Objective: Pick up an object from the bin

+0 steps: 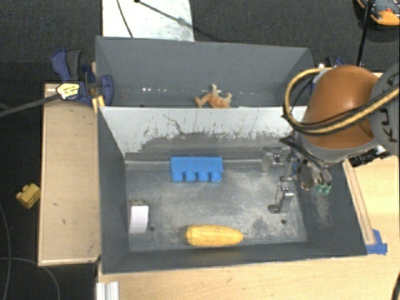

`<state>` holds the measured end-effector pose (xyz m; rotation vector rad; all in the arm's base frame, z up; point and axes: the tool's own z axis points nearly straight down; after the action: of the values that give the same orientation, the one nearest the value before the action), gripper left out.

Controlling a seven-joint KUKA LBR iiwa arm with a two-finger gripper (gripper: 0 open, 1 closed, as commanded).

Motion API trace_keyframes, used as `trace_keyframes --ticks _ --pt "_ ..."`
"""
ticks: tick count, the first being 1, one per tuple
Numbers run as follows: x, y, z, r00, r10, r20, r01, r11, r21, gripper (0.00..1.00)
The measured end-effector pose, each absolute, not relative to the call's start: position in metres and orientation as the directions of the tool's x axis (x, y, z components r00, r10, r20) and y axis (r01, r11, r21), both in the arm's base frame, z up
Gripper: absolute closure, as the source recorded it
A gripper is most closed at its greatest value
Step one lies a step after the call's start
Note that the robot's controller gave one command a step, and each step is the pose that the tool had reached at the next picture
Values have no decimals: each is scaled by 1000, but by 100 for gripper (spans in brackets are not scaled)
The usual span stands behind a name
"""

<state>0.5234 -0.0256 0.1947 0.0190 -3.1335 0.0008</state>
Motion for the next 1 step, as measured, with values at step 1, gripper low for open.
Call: trace_keyframes --ticks 1 --pt "511 -3 234 -998 -58 -7 -58 998 4 0"
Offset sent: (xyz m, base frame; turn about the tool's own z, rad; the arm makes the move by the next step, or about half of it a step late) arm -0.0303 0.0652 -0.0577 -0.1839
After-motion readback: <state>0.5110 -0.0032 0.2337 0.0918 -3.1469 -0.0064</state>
